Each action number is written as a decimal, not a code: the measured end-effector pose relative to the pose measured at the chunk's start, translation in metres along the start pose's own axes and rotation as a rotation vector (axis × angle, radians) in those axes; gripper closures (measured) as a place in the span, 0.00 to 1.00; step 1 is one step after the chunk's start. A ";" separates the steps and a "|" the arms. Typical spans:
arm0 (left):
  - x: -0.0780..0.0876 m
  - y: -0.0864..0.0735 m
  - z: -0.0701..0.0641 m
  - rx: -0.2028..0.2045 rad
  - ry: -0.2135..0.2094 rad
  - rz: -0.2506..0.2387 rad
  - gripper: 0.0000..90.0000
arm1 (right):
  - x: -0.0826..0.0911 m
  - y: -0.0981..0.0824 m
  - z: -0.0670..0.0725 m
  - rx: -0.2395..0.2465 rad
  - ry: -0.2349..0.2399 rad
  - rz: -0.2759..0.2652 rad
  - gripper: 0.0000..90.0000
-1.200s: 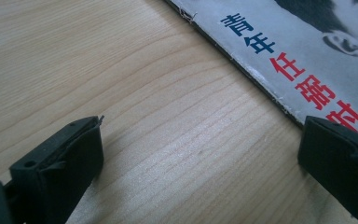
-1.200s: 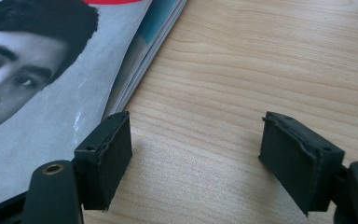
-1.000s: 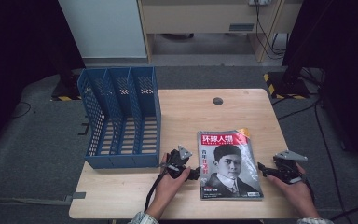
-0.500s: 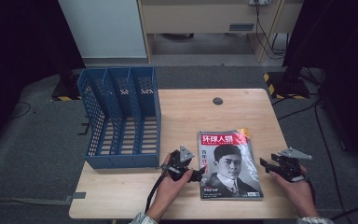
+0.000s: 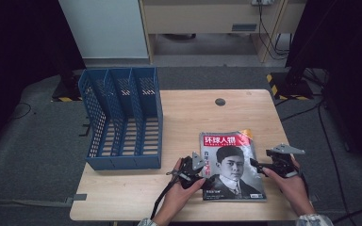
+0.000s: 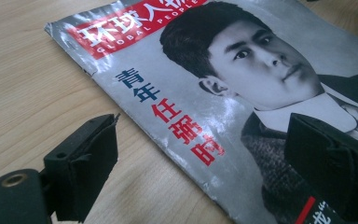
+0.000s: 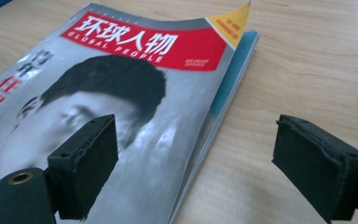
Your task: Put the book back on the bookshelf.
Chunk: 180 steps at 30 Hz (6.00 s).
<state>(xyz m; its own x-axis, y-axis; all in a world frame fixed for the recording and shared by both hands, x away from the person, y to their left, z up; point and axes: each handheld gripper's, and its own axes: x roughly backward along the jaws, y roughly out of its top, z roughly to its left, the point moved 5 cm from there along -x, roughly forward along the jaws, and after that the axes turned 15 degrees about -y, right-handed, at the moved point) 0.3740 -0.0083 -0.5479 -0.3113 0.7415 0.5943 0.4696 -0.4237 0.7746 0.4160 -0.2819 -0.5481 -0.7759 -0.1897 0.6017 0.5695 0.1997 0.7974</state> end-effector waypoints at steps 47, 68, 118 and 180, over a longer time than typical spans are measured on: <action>-0.018 -0.012 -0.001 0.015 0.001 0.052 0.30 | 0.008 0.001 0.033 0.021 0.095 -0.012 0.53; -0.019 -0.012 -0.002 -0.002 -0.010 0.046 0.31 | -0.003 -0.010 0.046 0.107 0.110 0.083 0.65; -0.006 -0.015 0.015 0.129 -0.095 -0.035 0.60 | 0.006 -0.010 0.055 0.245 0.029 0.056 0.33; -0.057 0.065 0.067 0.179 -0.149 0.187 0.49 | -0.003 -0.018 0.042 0.080 0.068 0.072 0.62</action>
<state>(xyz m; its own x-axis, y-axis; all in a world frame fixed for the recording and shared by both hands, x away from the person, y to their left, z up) 0.4774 -0.0435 -0.5462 -0.0873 0.7331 0.6745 0.6493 -0.4716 0.5966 0.3971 -0.2440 -0.5661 -0.7119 -0.2367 0.6612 0.5975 0.2906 0.7474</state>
